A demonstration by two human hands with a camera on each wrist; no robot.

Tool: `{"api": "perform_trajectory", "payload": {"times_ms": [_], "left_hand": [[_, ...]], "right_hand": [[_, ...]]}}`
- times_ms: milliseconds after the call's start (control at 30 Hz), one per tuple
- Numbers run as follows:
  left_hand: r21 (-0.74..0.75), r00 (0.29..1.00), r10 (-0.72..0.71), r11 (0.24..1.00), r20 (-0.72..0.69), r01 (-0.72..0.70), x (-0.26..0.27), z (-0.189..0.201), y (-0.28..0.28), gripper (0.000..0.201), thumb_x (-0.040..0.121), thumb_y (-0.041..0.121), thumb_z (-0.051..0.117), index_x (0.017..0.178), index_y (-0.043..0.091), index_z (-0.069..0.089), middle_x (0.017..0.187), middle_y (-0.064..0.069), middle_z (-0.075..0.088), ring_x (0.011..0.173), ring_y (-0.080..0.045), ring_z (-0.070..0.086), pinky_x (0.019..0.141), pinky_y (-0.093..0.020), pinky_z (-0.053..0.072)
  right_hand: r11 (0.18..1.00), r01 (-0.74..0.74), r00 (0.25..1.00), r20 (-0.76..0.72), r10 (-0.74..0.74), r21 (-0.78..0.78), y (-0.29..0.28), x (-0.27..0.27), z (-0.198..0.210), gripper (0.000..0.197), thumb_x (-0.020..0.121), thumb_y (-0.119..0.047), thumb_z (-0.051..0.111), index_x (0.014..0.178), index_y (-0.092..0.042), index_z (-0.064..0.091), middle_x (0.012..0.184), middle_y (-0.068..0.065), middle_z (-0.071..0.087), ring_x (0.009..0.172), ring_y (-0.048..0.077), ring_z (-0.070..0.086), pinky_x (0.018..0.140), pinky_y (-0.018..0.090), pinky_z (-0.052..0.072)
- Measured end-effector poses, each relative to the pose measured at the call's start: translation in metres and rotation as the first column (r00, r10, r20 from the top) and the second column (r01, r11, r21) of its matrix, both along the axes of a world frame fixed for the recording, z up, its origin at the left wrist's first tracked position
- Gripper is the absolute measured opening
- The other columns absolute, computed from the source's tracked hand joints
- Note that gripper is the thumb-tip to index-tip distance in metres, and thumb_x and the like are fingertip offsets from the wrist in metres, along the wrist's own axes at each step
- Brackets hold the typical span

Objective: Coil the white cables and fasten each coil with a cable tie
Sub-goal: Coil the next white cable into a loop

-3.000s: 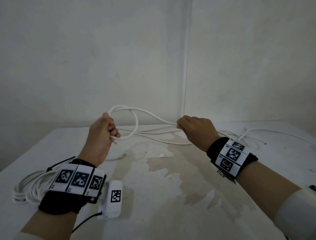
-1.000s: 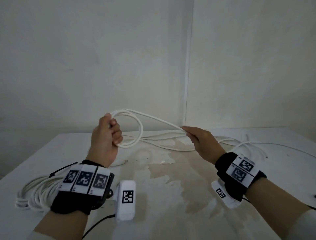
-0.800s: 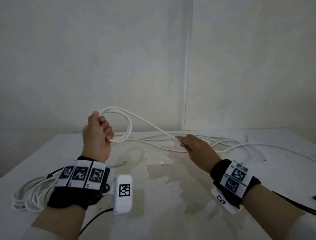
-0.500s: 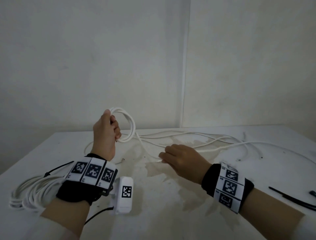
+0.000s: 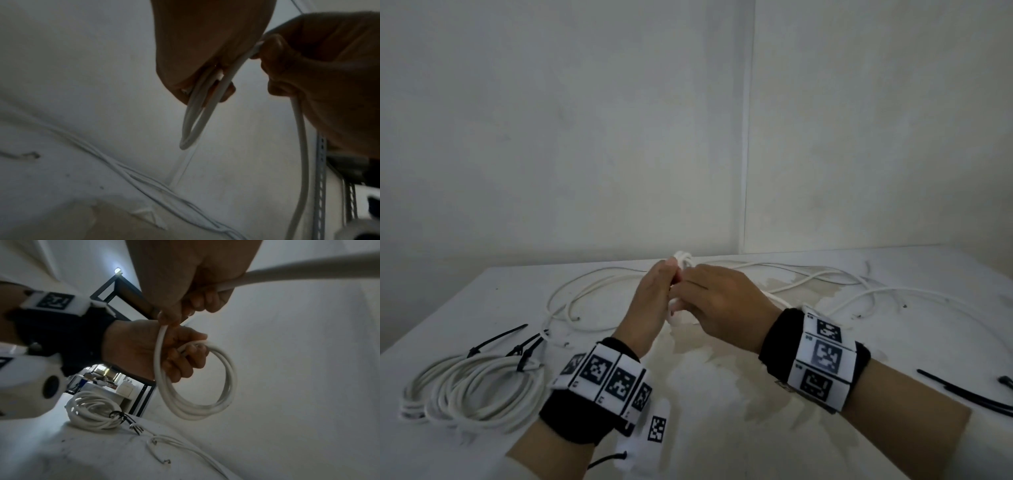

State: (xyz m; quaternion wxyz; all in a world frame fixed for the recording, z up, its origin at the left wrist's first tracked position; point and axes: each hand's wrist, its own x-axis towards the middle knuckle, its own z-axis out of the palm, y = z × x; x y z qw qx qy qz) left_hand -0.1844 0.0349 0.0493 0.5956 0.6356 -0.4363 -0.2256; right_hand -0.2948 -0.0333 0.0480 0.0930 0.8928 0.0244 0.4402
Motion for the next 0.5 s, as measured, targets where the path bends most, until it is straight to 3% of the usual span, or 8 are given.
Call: {"api": "perform_trajectory", "payload": {"times_ms": [100,200,400,500], "left_hand": [[0.035,0.999,-0.042,0.998,-0.017,0.042,-0.01,0.004,0.004,0.043,0.1,0.019,0.029,0.066,0.007,0.052,0.052,0.001,0.051,0.044,-0.002,0.047,0.044,-0.012,0.037],[0.042,0.99,-0.088,0.995,-0.111,0.094,-0.019,0.008,0.005,0.048,0.101,0.027,0.026,0.059,0.013,0.045,0.041,0.006,0.039,0.039,-0.007,0.034,0.041,-0.016,0.03],[0.042,0.973,-0.09,0.994,-0.213,0.101,-0.013,0.008,0.009,0.05,0.099,0.041,0.028,0.062,0.012,0.045,0.044,0.007,0.027,0.04,-0.009,0.025,0.044,-0.019,0.023],[0.007,0.961,-0.113,0.993,-0.252,0.119,-0.011,0.005,0.01,0.049,0.099,0.042,0.028,0.06,0.015,0.04,0.047,0.006,0.026,0.041,-0.01,0.028,0.05,-0.025,0.023]], "right_hand": [[0.974,-0.054,0.998,-0.009,0.057,0.221,-0.006,0.001,0.01,0.006,0.078,-0.009,0.063,0.073,-0.007,0.063,0.069,0.003,0.059,0.065,0.01,0.044,0.056,0.021,0.035],[0.88,-0.039,0.997,-0.042,0.067,0.473,-0.016,0.001,0.019,0.016,0.079,-0.017,0.064,0.076,-0.003,0.058,0.071,-0.003,0.052,0.067,0.008,0.04,0.06,0.016,0.034],[0.798,-0.038,0.999,0.026,0.028,0.601,-0.045,-0.001,0.018,0.022,0.083,-0.018,0.056,0.083,0.001,0.067,0.076,0.012,0.063,0.069,0.012,0.052,0.065,0.014,0.038],[0.775,0.022,1.0,-0.014,-0.017,0.631,-0.05,-0.007,0.007,0.027,0.09,-0.019,0.048,0.091,0.001,0.066,0.077,0.008,0.063,0.068,0.011,0.05,0.066,0.011,0.037]]}}
